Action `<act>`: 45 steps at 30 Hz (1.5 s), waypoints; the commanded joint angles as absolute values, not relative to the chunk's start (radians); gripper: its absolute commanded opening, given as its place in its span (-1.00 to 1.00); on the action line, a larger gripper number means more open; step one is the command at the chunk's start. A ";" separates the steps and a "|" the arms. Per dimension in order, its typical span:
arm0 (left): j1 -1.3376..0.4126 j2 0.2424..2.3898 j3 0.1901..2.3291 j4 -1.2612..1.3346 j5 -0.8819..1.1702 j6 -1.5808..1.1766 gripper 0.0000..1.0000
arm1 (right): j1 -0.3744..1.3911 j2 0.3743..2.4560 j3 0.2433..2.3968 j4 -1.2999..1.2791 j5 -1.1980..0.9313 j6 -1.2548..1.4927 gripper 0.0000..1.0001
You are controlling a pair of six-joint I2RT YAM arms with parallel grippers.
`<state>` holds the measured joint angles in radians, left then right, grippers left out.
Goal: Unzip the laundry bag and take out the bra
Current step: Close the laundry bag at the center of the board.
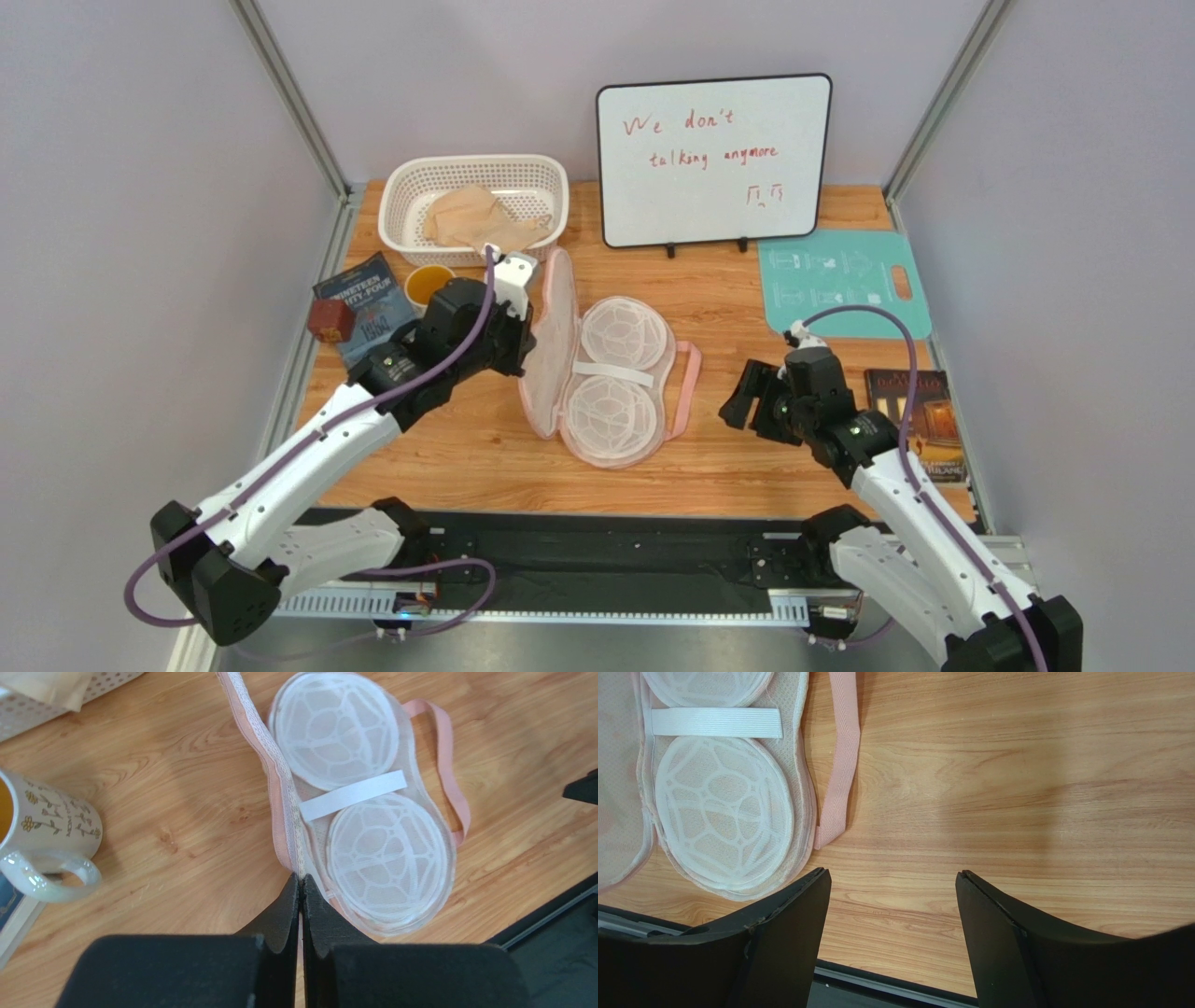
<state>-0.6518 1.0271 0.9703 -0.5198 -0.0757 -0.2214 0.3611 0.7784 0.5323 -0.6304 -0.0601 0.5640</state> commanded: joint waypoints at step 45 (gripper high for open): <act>-1.054 1.749 1.350 -0.429 -0.115 -0.371 -1.00 | 0.356 0.727 0.517 -0.588 -0.095 0.569 0.46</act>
